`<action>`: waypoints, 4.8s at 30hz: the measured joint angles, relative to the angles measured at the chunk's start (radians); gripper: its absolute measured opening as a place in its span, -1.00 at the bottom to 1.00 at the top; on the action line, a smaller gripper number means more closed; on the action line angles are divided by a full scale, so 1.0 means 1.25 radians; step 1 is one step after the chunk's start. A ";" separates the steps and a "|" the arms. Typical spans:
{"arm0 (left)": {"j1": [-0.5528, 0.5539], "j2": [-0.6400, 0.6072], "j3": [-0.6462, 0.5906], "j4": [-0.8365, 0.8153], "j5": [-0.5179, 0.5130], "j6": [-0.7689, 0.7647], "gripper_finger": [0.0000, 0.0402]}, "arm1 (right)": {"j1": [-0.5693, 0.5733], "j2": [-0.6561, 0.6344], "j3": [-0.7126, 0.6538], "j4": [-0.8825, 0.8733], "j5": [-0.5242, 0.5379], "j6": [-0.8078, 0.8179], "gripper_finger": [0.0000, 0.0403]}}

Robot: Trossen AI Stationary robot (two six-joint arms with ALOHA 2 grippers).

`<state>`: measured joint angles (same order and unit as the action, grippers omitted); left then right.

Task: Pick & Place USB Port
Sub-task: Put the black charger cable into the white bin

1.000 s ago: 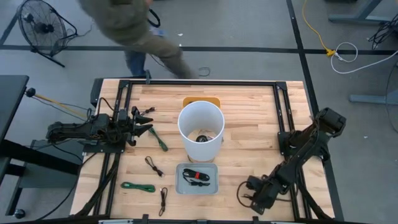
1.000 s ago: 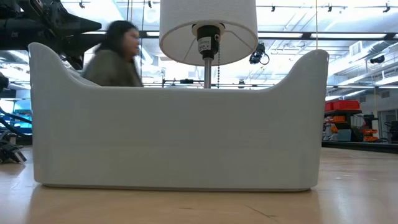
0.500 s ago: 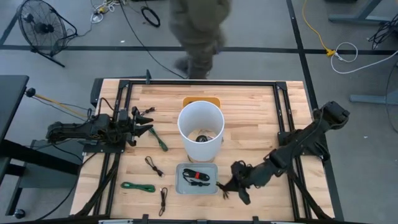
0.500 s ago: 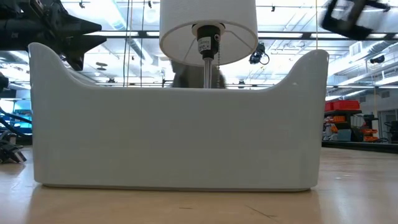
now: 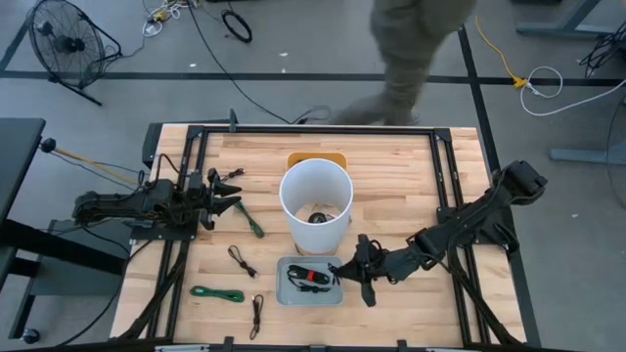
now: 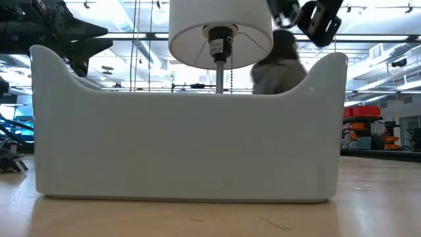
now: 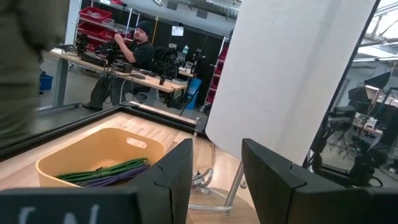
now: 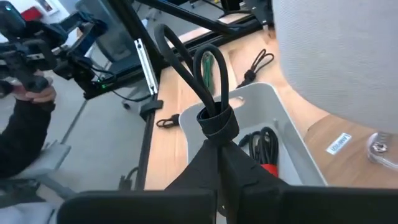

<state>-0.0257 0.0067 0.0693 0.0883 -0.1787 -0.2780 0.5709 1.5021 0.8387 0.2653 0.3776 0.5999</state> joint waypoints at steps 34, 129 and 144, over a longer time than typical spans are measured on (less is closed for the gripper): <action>0.000 0.000 0.000 -0.011 0.000 -0.006 -0.28 | -0.036 0.106 0.001 0.141 -0.078 -0.084 -0.55; 0.577 0.858 0.322 -0.532 0.002 0.034 -0.13 | -0.004 -0.071 0.000 -0.148 -0.148 -0.110 -0.81; 0.576 0.995 0.321 -0.462 -0.048 0.086 -0.03 | -0.004 -0.071 0.000 -0.147 -0.147 -0.110 -0.81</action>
<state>0.6945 1.2499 0.4709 -0.4887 -0.2389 -0.1701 0.5659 1.4136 0.8391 0.0814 0.1944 0.4622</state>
